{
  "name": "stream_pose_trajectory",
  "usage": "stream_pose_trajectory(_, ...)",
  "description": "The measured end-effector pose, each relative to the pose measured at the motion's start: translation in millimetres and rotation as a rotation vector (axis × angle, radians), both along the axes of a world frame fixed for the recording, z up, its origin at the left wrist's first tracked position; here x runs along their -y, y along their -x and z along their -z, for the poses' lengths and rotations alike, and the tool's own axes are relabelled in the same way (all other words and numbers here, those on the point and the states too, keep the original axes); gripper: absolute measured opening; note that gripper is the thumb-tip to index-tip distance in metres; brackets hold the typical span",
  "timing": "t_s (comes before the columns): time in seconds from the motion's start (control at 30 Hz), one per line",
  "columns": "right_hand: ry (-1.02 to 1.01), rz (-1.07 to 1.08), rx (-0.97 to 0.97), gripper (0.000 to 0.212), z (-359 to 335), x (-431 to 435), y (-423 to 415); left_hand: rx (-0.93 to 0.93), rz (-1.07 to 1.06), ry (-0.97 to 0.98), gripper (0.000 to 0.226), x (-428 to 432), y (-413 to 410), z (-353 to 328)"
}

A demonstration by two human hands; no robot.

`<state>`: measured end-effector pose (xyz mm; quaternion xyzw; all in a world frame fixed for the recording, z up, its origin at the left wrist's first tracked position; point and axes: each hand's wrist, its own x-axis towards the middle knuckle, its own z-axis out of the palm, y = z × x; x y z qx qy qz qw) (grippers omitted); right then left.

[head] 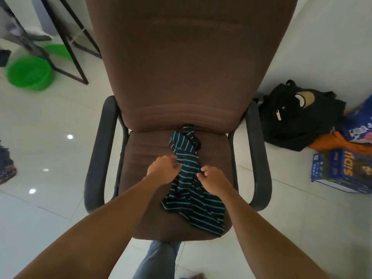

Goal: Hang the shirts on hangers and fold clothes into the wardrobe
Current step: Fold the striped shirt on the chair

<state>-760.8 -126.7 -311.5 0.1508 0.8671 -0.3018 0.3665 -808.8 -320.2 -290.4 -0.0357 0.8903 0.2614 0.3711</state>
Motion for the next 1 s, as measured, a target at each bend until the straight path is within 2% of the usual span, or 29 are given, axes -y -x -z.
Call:
stream_pose_trajectory(0.2, 0.052, 0.028, 0.029, 0.039, 62, 2, 66, 0.093, -0.102, -0.071, 0.056, -9, 66, 92)
stream_pose_trajectory(0.4, 0.096, -0.023, 0.021, 0.043, 98, 15, 91, 0.0, -0.156, -0.112, 0.06, -19, 97, 125)
stream_pose_trajectory(0.53, 0.15, -0.031, 0.003, 0.045, 98, 20, 84, 0.038, -0.159, -0.131, 0.064, -20, 103, 135)
stream_pose_trajectory(0.63, 0.214, -0.044, 0.01, 0.039, 94, 23, 72, 0.05, -0.187, -0.151, 0.055, -19, 101, 135)
stream_pose_trajectory(0.7, 0.24, -0.048, 0.086, 0.031, 88, 23, 67, 0.034, -0.25, -0.127, 0.037, -18, 94, 131)
stream_pose_trajectory(0.73, 0.268, -0.024, 0.124, 0.025, 85, 22, 65, 0.016, -0.305, -0.117, 0.026, -17, 90, 128)
stream_pose_trajectory(0.8, 0.325, 0.083, 0.145, 0.036, 83, 22, 61, -0.004, -0.426, -0.13, 0.016, -14, 81, 123)
stream_pose_trajectory(0.87, 0.304, 0.213, 0.069, 0.035, 80, 22, 59, 0.012, -0.507, -0.172, 0.034, -10, 70, 120)
stream_pose_trajectory(0.93, 0.267, 0.344, -0.034, 0.015, 74, 24, 60, 0.067, -0.527, -0.232, 0.054, -5, 58, 116)
stream_pose_trajectory(1.0, 0.293, 0.492, -0.113, 0.01, 73, 30, 66, 0.129, -0.495, -0.292, 0.059, -1, 45, 117)
